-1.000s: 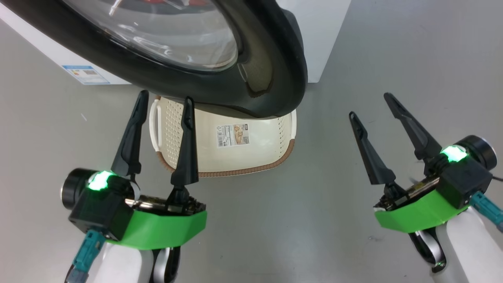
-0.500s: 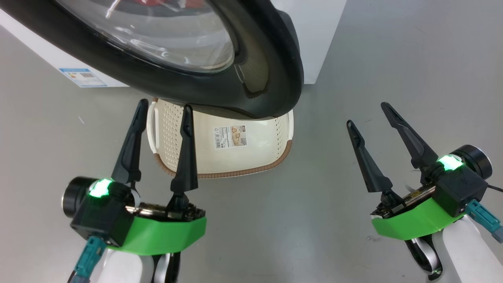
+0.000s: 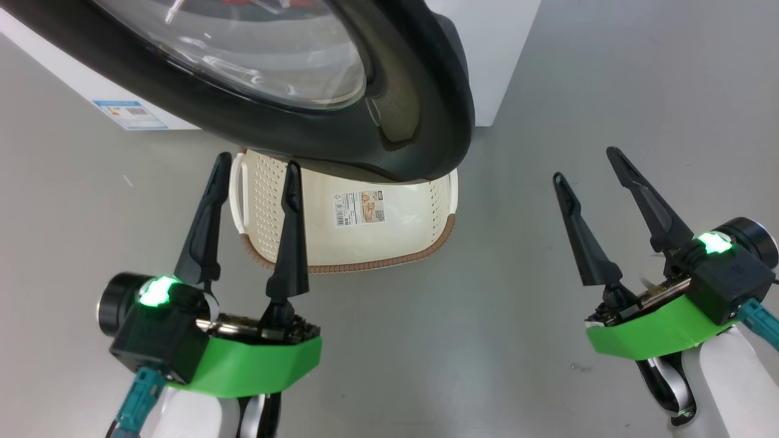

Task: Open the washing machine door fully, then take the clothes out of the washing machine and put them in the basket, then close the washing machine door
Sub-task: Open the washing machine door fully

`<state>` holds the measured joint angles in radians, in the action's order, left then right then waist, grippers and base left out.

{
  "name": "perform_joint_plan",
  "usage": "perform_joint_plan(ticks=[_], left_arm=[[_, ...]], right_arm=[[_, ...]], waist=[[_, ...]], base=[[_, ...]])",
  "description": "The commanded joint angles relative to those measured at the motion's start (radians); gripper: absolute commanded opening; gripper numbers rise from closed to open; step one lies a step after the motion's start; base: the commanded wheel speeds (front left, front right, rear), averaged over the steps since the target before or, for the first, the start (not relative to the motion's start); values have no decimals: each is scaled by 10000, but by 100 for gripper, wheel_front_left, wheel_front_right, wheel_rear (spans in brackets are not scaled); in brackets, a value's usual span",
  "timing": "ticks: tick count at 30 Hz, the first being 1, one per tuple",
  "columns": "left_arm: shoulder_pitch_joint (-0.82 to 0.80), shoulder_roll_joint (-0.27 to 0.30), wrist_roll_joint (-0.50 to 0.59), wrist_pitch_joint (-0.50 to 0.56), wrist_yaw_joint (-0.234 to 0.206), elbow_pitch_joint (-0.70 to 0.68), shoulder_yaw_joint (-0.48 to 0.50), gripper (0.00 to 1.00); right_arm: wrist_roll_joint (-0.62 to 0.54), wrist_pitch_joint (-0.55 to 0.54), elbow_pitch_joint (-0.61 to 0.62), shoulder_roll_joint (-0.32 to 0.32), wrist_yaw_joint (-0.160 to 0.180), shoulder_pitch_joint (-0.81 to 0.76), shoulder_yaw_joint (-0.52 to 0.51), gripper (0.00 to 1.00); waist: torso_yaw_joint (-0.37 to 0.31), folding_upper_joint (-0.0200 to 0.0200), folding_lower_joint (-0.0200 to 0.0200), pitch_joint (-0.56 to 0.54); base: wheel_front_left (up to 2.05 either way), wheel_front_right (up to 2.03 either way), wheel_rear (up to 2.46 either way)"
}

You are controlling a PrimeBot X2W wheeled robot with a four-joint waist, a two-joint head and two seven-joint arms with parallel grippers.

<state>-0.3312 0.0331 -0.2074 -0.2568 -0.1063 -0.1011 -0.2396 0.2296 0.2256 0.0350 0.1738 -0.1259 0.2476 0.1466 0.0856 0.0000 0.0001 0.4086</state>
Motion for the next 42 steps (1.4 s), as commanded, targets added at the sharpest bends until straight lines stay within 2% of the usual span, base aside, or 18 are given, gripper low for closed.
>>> perform_joint_plan(ticks=[1, 2, 7, 9, 10, 15, 22, 30, 36, 42], left_arm=[[55, 171, 28, -49, -54, -329, 235, 100], [46, 171, 21, -49, -57, -341, 217, 100], [5, 171, -19, -49, -66, -374, 134, 100], [-56, 171, -46, -49, -73, -382, 45, 100], [-56, 171, -46, -49, -73, -382, 45, 100], [-106, 171, -102, -49, -111, -422, -39, 100], [-190, 171, -169, -49, -146, -461, -96, 100], [-244, 171, -207, -49, -201, -498, -156, 100], [-271, 171, -220, -49, -230, -510, -173, 100], [-221, 171, -165, -49, -189, -465, -178, 100]], right_arm=[[157, -90, 328, -28, -48, 178, 156, 11], [261, -126, 342, -42, -48, 288, 142, 0], [1340, -520, 271, -153, -48, 990, 212, 0], [2483, -929, 86, -289, -48, 1494, 126, 0], [2483, -929, 86, -289, -48, 1494, 126, 0], [4586, -1873, -353, -439, -48, 2429, 1, 0], [7790, -3758, -1281, -566, -48, 3895, -205, 0], [10793, -5947, -2604, -876, -48, 5376, -723, 0], [12262, -7138, -3635, -1056, -48, 6270, -1053, 0], [13305, -8171, -4240, -1167, -48, 6611, -816, 0]], waist=[[35, 0, -1, 29], [52, 0, -1, 42], [170, 0, -1, 102], [301, 0, -1, 146], [301, 0, -1, 146], [477, 0, -1, 249], [673, 0, -1, 450], [835, 0, -1, 666], [890, 0, -1, 805], [902, 0, -1, 846]], base=[[0, 0, 0], [0, 0, 0], [0, 0, 0], [0, 0, 0], [0, 0, 0], [0, 0, 0], [0, 0, 0], [0, 0, 0], [0, 0, 0], [0, 0, 0]])
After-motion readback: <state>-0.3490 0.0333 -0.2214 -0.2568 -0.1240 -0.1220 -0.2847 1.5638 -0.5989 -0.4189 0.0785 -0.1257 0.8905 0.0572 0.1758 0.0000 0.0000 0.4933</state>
